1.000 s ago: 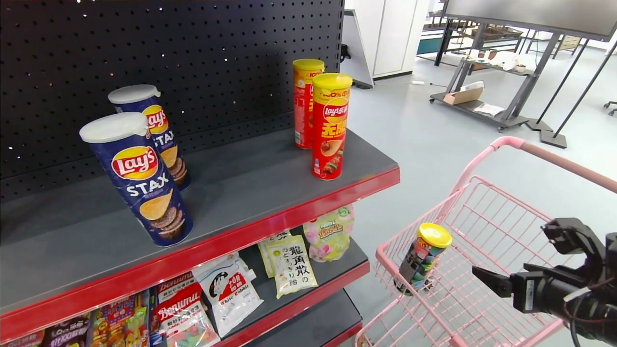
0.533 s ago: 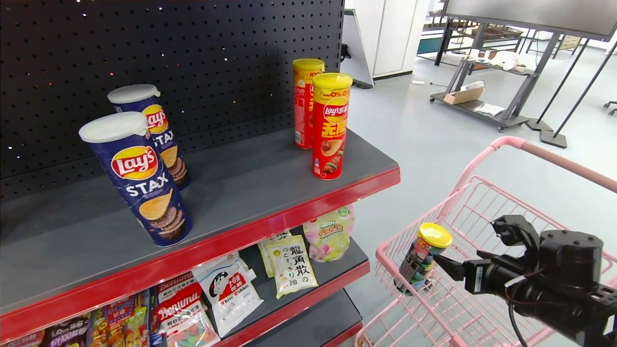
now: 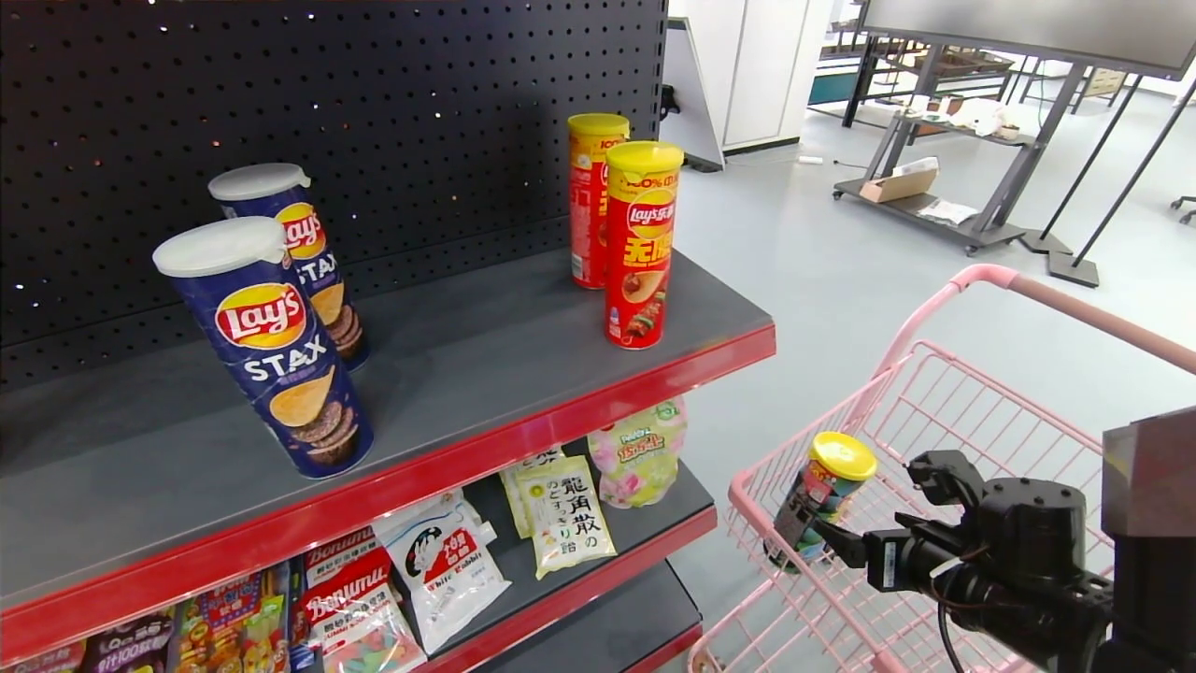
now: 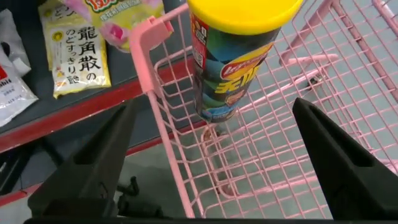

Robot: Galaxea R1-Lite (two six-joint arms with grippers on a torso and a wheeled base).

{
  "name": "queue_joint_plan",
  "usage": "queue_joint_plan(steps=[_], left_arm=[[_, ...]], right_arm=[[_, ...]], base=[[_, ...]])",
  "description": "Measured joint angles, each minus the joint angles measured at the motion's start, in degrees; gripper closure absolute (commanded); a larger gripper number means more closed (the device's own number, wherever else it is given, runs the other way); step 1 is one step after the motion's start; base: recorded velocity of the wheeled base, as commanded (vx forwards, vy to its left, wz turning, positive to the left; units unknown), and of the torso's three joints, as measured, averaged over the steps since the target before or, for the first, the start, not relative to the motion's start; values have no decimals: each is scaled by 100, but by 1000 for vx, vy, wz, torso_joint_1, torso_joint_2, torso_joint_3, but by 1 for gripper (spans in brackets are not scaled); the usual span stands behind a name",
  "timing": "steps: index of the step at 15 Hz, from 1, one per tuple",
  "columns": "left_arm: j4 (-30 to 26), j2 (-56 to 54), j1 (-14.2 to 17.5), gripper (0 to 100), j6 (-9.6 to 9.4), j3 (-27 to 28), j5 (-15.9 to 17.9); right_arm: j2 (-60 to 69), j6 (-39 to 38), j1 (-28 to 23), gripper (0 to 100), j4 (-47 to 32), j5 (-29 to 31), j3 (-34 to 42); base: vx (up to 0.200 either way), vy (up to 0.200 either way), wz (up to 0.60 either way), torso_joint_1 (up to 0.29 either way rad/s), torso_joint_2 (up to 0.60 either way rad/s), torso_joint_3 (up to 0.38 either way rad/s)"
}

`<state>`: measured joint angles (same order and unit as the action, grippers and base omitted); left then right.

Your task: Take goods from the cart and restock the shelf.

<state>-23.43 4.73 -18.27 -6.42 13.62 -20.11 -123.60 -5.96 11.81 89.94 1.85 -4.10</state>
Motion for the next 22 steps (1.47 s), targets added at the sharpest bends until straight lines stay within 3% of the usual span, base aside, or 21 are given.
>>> queue_joint_plan(steps=[22], left_arm=[[-2,1,9,0,2,18,-145]], right_arm=[[-1115,6,-261,0,0,0,-1514]], base=[[0,0,0,0,0,0]])
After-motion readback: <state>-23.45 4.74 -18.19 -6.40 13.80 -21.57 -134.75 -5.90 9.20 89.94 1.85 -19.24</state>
